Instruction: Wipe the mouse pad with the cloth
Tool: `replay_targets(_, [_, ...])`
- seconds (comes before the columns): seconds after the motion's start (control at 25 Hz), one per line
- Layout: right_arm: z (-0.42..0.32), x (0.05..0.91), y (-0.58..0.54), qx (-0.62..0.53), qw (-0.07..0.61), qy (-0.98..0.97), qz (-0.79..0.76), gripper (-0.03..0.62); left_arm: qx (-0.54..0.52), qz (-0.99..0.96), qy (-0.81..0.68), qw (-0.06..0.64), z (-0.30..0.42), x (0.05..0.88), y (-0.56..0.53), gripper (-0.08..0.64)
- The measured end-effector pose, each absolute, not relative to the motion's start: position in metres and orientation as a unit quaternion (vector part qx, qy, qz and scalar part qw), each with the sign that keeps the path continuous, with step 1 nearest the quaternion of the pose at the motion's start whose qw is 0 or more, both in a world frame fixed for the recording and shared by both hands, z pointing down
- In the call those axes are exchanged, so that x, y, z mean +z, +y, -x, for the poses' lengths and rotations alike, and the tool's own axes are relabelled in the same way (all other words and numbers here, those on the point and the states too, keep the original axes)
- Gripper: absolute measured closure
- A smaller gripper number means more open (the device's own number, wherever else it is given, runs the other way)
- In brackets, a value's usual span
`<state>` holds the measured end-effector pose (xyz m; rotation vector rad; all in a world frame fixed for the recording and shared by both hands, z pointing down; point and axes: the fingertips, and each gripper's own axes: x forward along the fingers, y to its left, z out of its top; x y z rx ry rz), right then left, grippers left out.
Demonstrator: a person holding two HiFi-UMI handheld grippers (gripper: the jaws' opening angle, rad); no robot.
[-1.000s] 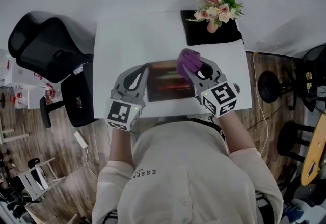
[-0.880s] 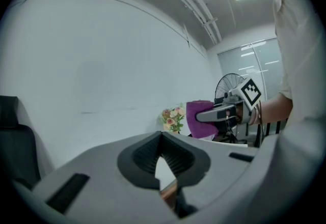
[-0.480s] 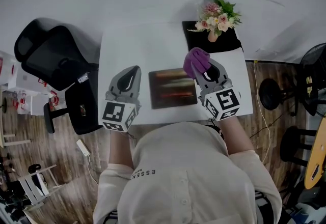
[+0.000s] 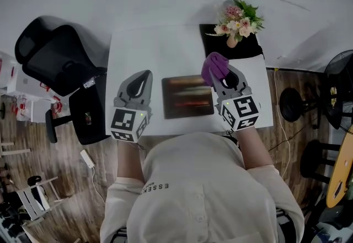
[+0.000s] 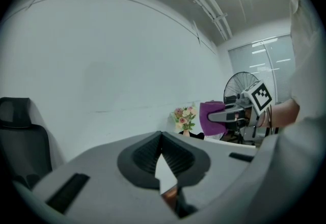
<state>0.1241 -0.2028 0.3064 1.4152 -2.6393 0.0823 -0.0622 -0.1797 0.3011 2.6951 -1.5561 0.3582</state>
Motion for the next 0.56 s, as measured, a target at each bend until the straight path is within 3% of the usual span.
replay_targets(0.56, [-0.113, 0.315, -0.216, 0.027, 0.080, -0.885, -0.459, 0.500, 0.117, -0.864, -0.490, 0.008, 0.059, 0.306, -0.195, 0.559])
